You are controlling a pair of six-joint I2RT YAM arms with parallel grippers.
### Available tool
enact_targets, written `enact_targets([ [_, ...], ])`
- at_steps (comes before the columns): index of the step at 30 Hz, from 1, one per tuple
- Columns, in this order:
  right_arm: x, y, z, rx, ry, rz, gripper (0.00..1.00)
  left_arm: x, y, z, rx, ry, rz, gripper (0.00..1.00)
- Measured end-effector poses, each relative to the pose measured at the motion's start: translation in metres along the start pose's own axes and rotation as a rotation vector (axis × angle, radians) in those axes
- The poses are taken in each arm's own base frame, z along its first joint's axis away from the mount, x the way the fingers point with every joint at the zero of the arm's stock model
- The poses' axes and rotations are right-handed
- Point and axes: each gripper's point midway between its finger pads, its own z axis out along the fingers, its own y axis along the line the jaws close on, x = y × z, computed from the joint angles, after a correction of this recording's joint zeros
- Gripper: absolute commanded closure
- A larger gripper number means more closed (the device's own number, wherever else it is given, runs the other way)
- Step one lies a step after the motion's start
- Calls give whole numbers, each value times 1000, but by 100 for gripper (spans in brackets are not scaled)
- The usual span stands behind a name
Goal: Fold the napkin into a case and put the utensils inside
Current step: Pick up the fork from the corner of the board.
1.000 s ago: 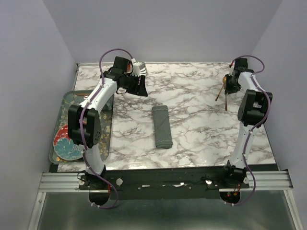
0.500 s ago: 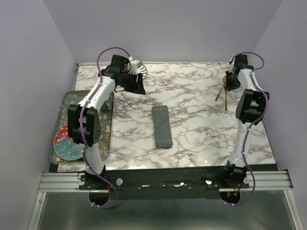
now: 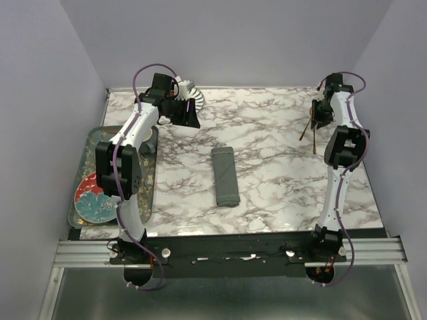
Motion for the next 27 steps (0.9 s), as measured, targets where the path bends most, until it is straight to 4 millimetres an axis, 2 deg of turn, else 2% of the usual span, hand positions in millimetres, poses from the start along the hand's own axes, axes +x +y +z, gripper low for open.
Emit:
enact_targets([
  [6,14,3,-4,-15,59,4,64,1,4,6,-1,12,-24,42],
  [11,16,3,-5,-19,74,13,62,0,5,6,0,9,-31,43],
  [14,17,4,-6,-32,77,22,55,0,8,4,-4,6,-37,43],
  [20,39,0,3,-37,146,34,55,-2,14,1,-13,-2,-54,43],
  [23,45,0,0,-39,163,32,60,-2,14,1,-13,-2,-60,43],
  [24,46,0,0,-39,163,30,69,-2,14,1,-13,-2,-62,43],
  [26,48,0,0,-40,171,25,73,-2,15,0,-14,-4,-65,43],
  [27,50,0,-1,-37,175,23,79,-2,16,0,-15,-4,-65,43],
])
